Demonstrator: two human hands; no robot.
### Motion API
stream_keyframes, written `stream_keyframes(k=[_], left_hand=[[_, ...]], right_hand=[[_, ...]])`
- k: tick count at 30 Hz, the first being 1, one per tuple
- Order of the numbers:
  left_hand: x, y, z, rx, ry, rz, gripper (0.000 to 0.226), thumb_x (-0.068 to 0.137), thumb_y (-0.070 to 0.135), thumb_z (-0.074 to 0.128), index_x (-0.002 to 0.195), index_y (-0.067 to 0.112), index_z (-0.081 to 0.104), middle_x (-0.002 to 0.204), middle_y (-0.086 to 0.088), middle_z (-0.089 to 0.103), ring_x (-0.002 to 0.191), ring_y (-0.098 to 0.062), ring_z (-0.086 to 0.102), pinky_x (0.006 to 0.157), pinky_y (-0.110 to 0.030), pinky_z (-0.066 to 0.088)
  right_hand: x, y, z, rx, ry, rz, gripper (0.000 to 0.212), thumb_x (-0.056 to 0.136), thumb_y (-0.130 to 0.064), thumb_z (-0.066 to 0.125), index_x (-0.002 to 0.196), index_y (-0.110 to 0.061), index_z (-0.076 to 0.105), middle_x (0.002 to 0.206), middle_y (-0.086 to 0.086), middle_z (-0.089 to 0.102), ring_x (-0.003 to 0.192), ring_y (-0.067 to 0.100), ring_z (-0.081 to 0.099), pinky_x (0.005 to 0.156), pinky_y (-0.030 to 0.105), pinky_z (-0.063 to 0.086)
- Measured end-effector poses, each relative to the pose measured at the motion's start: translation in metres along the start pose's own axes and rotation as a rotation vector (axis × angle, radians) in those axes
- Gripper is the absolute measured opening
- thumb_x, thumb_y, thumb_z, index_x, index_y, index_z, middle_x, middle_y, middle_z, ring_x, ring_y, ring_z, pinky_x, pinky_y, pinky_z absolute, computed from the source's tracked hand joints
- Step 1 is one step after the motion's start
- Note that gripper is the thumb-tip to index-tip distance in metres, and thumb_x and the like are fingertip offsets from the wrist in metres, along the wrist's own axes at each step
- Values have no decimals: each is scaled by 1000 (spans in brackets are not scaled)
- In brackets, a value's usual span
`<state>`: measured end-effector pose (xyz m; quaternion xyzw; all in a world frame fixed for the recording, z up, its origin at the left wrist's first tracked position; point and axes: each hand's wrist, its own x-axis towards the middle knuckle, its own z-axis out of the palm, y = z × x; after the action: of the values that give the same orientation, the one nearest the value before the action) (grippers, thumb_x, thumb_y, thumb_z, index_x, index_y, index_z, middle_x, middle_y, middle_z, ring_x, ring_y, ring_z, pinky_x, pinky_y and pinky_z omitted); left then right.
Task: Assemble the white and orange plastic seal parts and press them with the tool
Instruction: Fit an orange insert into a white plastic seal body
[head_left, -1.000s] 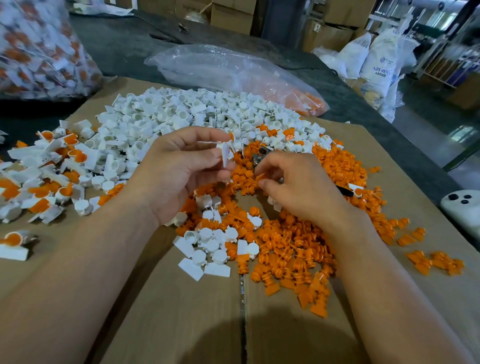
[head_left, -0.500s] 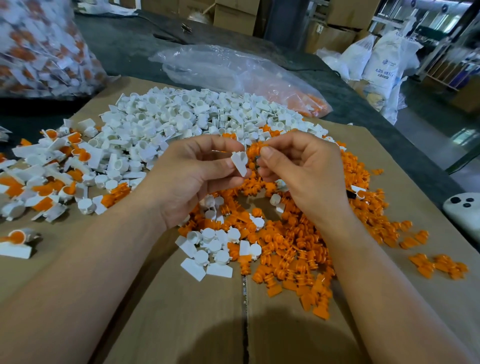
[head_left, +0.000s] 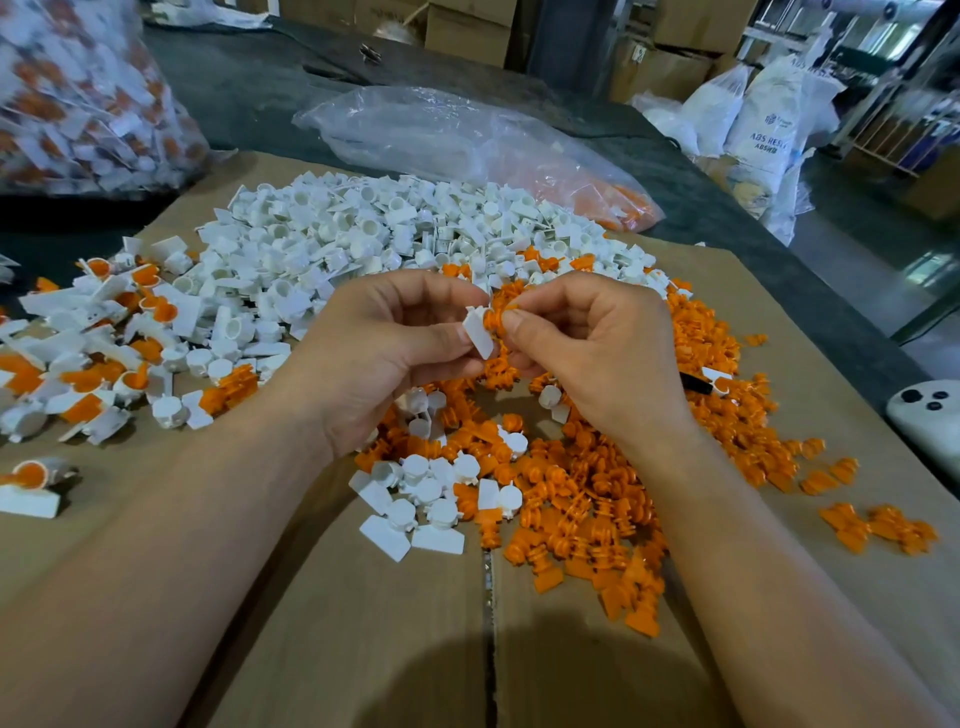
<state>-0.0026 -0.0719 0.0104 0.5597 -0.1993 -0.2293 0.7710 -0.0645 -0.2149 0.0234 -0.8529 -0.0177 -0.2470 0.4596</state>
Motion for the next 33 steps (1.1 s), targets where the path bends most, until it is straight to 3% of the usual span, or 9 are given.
stream_keyframes(k=[6,15,20,22,26,33], left_hand=[[0,-2,-1,50,18,25,23,59,8,64,81,8,66,65,-3,70,57,-13,66,55,-19,55],[0,-3,2,152,68,94,18,61,6,66,79,8,67,62,-2,69,58,-13,66,56,-17,54],[0,-3,2,117,67,94,20,59,9,65,79,8,67,64,-3,70,58,-14,66,56,-18,55],[0,-3,2,125,67,97,21,59,9,65,79,8,67,64,-3,70,58,-13,66,56,-18,55],[0,-3,2,130,69,109,21,59,8,65,79,8,67,62,-2,69,58,-12,66,57,-18,55],[-3,-5,3,256,80,146,15,71,-3,67,80,9,67,59,0,69,53,-8,65,54,-14,52]], right_hand=[[-1,0,2,-3,3,4,26,80,-10,68,70,-32,61,62,-12,63,57,8,63,56,28,56],[-1,1,4,-38,-27,8,25,82,-10,66,70,-31,61,65,-7,65,58,11,64,58,33,56],[1,1,-2,41,-108,54,20,85,-6,62,78,-24,63,68,-8,65,59,5,65,55,17,52],[1,2,-4,9,-120,51,19,86,-7,61,78,-24,63,69,-5,66,60,7,65,57,22,54],[1,4,-5,-124,-94,-9,18,87,-13,61,71,-23,61,66,7,66,62,24,63,60,43,53],[0,9,-3,-318,-141,-107,15,88,-13,58,74,-8,63,58,7,58,53,18,50,49,33,38]])
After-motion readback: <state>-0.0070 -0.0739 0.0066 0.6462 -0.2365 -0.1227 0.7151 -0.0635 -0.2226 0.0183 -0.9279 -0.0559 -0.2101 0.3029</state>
